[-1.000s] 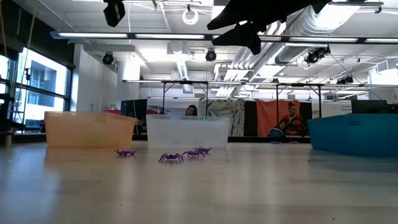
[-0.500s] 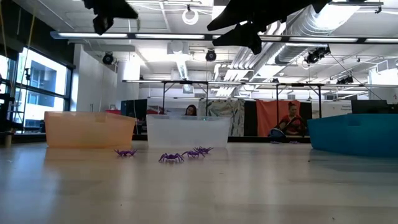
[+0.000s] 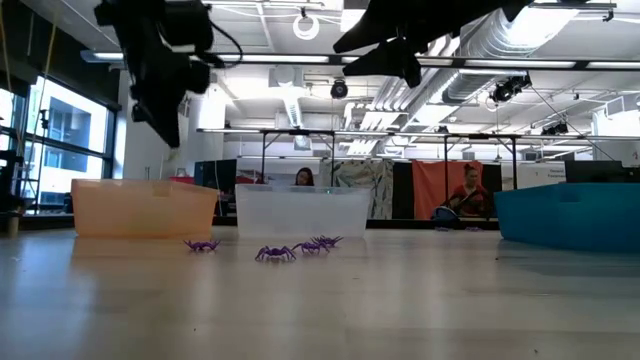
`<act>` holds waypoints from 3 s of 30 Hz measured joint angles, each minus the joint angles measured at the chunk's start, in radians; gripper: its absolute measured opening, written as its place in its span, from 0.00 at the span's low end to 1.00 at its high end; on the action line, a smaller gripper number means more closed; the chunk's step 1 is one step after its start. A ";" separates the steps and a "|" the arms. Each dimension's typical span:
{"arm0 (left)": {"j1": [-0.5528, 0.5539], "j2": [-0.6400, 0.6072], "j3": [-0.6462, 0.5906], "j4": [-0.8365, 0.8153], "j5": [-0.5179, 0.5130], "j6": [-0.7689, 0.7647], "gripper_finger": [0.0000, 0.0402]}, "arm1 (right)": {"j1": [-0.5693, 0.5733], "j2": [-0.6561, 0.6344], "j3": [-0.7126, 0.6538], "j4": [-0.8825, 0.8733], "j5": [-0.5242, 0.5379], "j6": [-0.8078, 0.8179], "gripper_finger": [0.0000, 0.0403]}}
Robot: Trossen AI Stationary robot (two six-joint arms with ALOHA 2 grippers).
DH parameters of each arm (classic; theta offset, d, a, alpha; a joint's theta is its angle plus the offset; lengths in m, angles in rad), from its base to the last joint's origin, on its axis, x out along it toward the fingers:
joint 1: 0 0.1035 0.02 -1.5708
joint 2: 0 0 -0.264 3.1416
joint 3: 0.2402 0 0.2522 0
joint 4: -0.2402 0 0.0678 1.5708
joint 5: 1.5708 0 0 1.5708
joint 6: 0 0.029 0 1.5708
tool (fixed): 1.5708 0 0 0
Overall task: Sort Halloween decoration
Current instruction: Put the green spider toy into the orange bin, then put the purple spider toy into the transparent bin
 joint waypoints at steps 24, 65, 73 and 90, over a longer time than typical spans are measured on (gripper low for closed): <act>-0.004 0.407 -0.002 0.030 0.017 0.111 0.00 | -0.003 0.000 0.000 0.000 0.042 0.052 0.50; -0.324 -0.177 0.137 0.708 -0.010 -0.015 0.33 | -0.020 -0.082 0.182 -0.008 -0.166 -0.078 0.50; -0.408 -0.162 -0.065 1.078 -0.021 -0.123 0.33 | -0.020 -0.082 0.182 -0.050 -0.220 -0.078 0.50; -0.404 -0.167 -0.069 1.086 -0.067 -0.137 0.33 | 0.290 -0.076 0.115 -0.920 -0.569 0.678 0.50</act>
